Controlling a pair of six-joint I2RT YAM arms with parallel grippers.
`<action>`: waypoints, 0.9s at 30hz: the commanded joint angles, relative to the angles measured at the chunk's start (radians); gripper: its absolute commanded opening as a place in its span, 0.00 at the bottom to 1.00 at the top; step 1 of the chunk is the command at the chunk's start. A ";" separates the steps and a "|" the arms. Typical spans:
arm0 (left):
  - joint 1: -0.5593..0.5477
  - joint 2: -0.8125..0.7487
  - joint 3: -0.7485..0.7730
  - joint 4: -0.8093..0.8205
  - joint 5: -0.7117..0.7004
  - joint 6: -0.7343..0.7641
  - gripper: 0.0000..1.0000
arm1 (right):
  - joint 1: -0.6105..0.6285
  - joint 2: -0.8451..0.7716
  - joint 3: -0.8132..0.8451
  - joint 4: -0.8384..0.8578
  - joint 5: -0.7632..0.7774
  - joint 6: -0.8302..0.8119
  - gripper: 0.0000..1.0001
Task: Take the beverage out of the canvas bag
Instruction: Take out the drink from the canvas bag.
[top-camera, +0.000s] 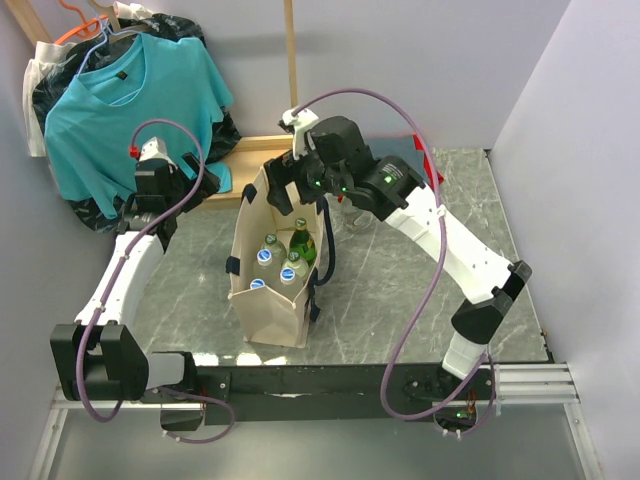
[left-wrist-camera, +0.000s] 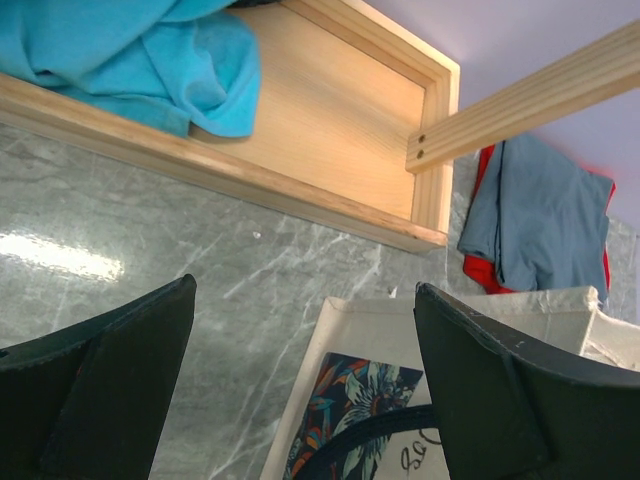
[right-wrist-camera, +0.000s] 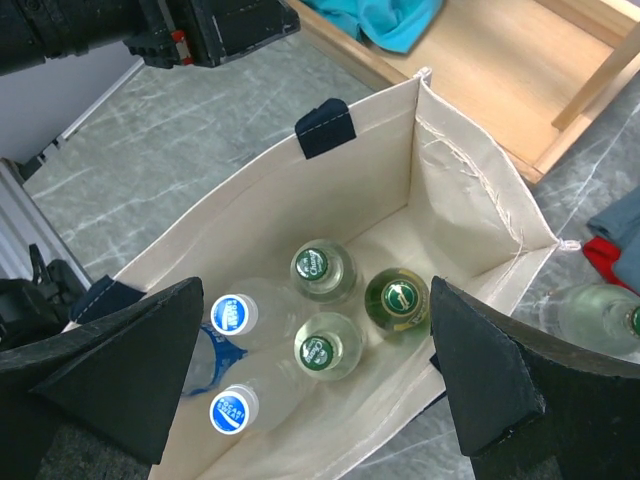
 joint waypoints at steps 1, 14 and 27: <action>-0.016 -0.005 0.000 0.028 0.000 -0.008 0.96 | 0.005 0.015 0.000 -0.001 0.009 -0.018 1.00; -0.019 -0.002 0.009 0.034 0.003 -0.012 0.96 | 0.019 0.090 0.001 -0.039 0.002 0.023 0.96; -0.019 0.009 0.008 0.038 0.005 -0.015 0.96 | 0.028 0.124 -0.022 -0.096 0.049 0.031 0.93</action>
